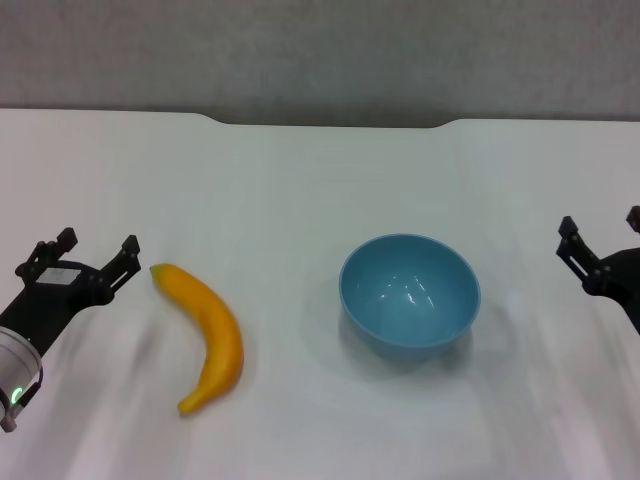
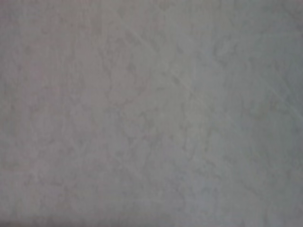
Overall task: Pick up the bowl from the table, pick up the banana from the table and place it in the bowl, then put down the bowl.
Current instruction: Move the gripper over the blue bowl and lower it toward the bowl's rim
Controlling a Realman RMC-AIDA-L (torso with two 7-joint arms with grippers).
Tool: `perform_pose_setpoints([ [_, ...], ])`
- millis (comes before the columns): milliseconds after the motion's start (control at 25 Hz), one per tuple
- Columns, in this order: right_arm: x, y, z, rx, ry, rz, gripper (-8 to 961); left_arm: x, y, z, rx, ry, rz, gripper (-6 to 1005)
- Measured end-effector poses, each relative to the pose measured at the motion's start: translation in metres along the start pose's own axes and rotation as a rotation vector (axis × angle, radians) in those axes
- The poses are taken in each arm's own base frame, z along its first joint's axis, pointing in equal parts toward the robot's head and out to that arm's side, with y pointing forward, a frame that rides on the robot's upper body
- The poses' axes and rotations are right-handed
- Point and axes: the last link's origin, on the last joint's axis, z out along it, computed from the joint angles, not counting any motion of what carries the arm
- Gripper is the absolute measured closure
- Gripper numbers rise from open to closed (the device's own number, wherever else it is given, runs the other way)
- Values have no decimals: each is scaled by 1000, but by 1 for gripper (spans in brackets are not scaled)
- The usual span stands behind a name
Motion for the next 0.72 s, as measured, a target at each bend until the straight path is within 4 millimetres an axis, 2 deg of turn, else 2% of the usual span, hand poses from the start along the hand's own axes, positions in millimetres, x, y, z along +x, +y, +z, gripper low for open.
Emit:
perform_pose_setpoints([
  [720,-5,14,8,-64,-10,-15,59,-1,2,1,-4,-5,-11,105],
])
